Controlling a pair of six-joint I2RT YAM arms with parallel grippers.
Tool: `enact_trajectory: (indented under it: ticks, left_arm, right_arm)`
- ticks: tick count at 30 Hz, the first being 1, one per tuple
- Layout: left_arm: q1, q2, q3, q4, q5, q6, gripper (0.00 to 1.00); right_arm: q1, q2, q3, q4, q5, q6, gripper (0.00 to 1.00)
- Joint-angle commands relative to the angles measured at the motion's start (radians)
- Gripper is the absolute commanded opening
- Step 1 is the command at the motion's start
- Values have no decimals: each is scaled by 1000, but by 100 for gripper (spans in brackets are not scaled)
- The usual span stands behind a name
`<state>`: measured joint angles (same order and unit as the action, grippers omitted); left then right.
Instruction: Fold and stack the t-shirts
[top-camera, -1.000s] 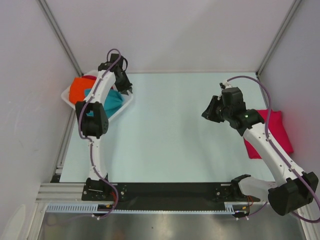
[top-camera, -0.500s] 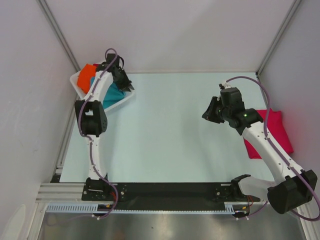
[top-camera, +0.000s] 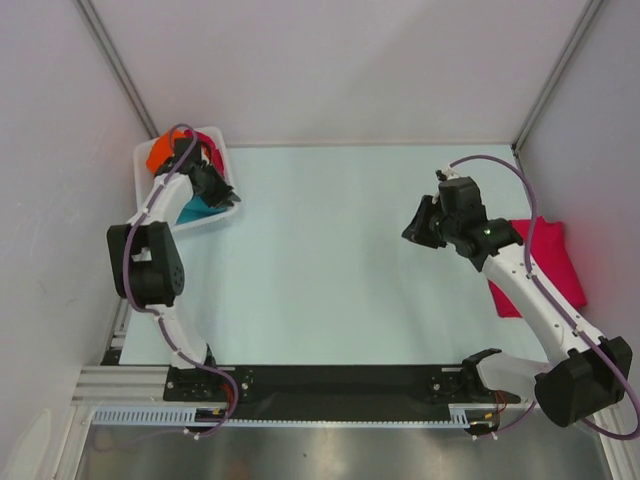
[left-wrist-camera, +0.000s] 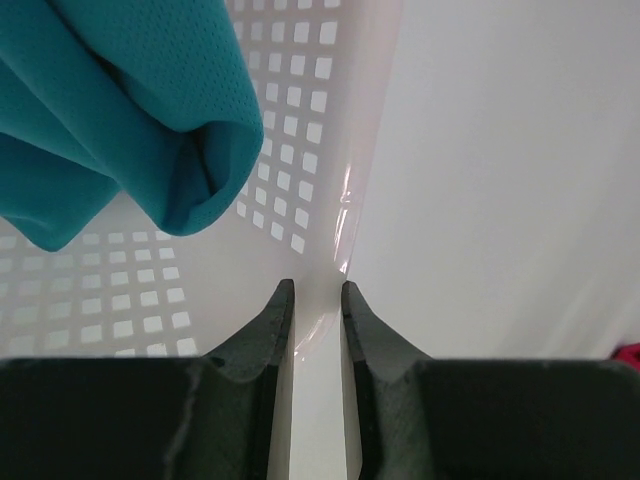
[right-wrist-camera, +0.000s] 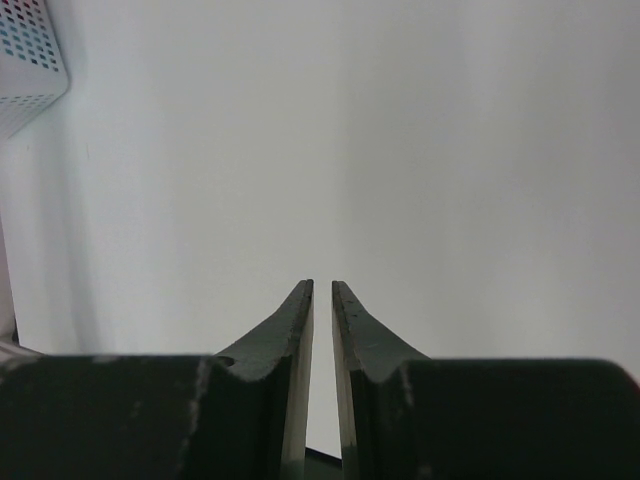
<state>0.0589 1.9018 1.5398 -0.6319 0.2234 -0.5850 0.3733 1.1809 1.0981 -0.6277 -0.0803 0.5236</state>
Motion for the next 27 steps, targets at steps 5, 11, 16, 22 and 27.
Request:
enact_trajectory:
  ticks: [5,11,16,22,27]
  left_arm:
    - [81,-128,-240,-132,-157,-44,0]
    - [140,-190,-355,-121,-173,-38,0]
    - [167,-211,-368,-126,-188,-29,0]
    - [165,-244,-339,-138,-219,-16,38]
    - [107,-291,-250,-160,-335,11,63]
  right_arm:
    - [21,-35,-23,45,-16,15,18]
    - [22,-41,-29,51,-21,19,18]
    - [26,-40,-32,52,-24,21,18]
    - [29,-32,-46,59,-21,21,18]
    - [29,-21,-60,71,-26,23,18]
